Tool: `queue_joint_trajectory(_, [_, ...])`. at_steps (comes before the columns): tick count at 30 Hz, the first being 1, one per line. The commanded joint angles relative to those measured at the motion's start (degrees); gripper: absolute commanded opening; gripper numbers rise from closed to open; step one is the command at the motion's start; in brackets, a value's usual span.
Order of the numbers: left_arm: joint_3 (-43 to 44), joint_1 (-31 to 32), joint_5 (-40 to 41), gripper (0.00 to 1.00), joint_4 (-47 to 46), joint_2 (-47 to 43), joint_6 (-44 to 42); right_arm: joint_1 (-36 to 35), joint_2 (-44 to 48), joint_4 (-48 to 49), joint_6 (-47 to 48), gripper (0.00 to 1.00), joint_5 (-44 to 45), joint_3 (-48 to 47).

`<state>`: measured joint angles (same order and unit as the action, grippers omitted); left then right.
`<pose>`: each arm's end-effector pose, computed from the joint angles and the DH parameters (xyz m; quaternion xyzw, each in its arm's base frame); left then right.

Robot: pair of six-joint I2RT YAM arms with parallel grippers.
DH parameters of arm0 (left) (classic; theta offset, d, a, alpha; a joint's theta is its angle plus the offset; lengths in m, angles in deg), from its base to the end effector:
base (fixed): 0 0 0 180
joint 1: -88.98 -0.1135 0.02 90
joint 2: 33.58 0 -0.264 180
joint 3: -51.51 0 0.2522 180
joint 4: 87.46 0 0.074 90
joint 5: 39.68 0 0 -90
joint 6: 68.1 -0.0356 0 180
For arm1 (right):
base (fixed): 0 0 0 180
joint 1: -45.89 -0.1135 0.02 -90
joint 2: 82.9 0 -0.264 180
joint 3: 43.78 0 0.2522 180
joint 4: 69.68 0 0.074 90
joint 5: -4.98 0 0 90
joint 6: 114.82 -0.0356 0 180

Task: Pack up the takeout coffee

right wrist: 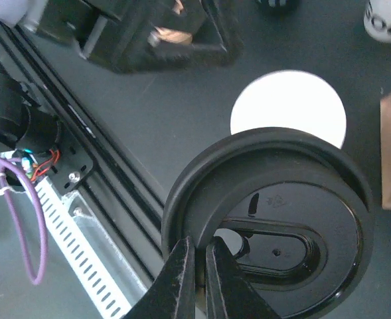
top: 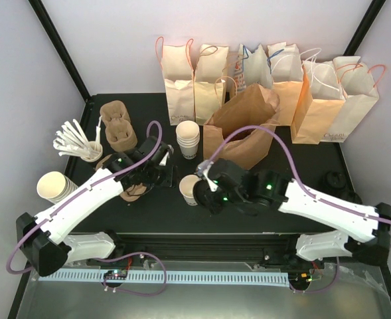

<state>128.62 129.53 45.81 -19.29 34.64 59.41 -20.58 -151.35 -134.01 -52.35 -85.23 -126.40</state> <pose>0.1708 -0.1498 0.3035 0.0360 0.9629 -0.1961 0.1817 0.0948 0.2181 0.3366 -0.3140 0.8862 0.2504 0.2311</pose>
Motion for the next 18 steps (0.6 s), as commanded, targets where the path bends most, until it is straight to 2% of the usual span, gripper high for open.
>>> queue_joint_trajectory(1, [-2.18, -3.95, -1.83, 0.55, 0.57, -2.95, 0.92, -2.52, -8.03, 0.90, 6.93, 0.06, 5.66, -7.24])
queue_joint_trajectory(8, [-7.95, -14.29, -7.99, 0.55, -2.15, -7.57, -0.69, -2.85, -18.49, -1.11, 11.85, 0.06, 10.99, -13.71])
queue_joint_trajectory(12, [-9.24, -17.00, -10.16, 0.55, -3.04, -8.29, -1.00, -2.87, -23.61, -4.46, 12.61, 0.05, 14.69, -17.09])
queue_joint_trajectory(18, [-11.65, -19.46, -13.60, 0.55, -5.35, -8.86, -1.02, -2.82, -29.29, -6.24, 13.03, 0.05, 15.53, -20.04])
